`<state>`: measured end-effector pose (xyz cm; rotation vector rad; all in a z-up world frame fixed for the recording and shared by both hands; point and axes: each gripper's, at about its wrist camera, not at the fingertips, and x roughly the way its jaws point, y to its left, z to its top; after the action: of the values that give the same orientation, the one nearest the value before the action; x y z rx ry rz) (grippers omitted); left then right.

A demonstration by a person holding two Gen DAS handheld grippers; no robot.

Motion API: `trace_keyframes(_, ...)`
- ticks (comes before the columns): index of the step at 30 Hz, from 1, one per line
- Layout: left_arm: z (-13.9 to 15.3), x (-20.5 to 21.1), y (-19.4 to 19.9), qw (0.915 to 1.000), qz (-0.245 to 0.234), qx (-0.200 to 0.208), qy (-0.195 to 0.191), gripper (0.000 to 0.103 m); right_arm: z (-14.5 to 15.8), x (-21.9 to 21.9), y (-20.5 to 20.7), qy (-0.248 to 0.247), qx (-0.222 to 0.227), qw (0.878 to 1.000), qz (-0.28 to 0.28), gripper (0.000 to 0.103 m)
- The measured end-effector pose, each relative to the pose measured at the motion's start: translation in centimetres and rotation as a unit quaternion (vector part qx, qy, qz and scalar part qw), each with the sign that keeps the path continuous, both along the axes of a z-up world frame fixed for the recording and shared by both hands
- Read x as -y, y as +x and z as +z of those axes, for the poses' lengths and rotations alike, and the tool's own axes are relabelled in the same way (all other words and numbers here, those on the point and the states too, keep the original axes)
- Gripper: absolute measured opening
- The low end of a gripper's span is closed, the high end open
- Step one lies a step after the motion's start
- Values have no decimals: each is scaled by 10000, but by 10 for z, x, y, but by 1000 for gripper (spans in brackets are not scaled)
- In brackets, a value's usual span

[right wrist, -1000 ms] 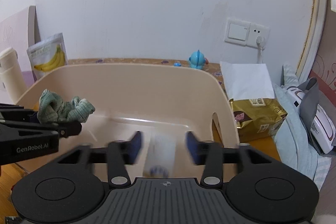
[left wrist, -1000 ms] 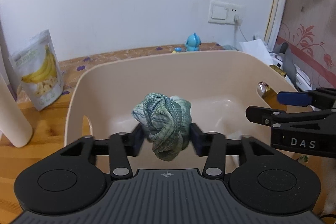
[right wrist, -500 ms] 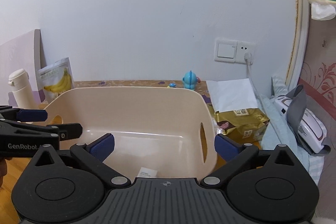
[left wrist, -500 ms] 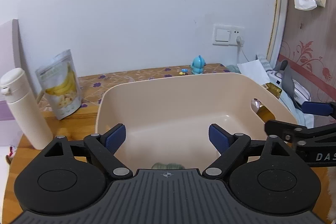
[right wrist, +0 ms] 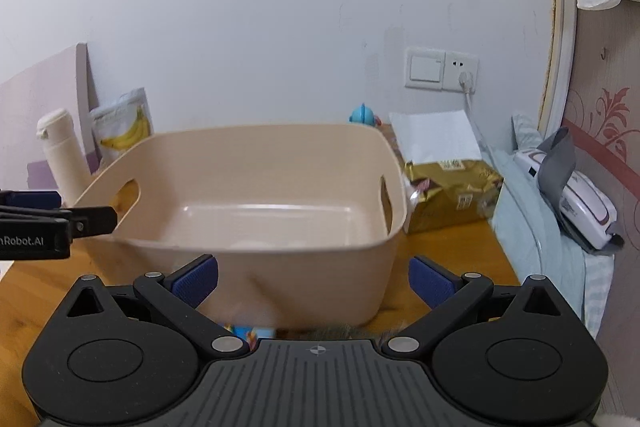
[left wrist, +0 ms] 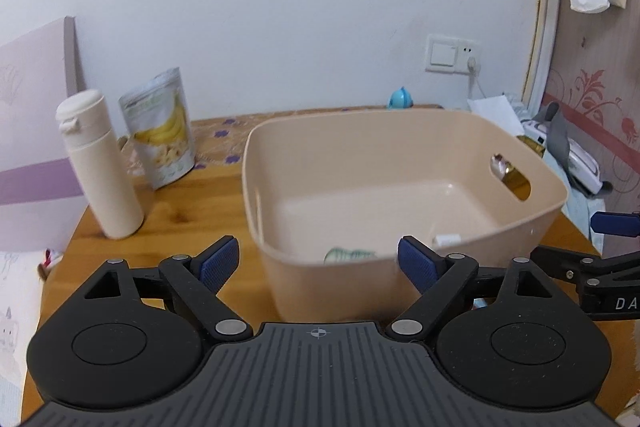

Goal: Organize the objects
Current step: 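Move both tools back toward the remaining items on the table, then grasp the dark blue box with the left tool while the right tool grasps the white plush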

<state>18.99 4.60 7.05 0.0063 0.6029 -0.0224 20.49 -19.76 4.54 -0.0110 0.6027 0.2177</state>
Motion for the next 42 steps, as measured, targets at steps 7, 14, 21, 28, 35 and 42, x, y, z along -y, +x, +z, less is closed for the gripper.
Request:
trace_keyframes(7, -12, -7, -25, 9999, 22, -119, 113, 88, -11, -9, -21, -201, -37, 9996, 220, 103)
trace_keyframes(14, -25, -13, -42, 9995, 42, -235, 192, 88, -22, -18, -39, -409, -177, 9977, 505, 103)
trace_keyframes(21, -41, -22, -54, 9991, 37, -428, 14, 88, -37, -27, -58, -785, -248, 9949, 586, 103)
trace_keyframes(28, -58, -32, -64, 9978, -91, -663, -6, 88, -55, -41, -68, -1195, -366, 9900, 648, 103)
trace_keyframes(35, -71, -37, -70, 9953, -303, -908, 138, 88, -64, -52, -67, -1169, -438, 9900, 662, 103)
trace_keyframes(42, -90, -38, -65, 9910, -542, -1204, 215, 88, -73, -59, -62, -1178, -524, 9902, 546, 103)
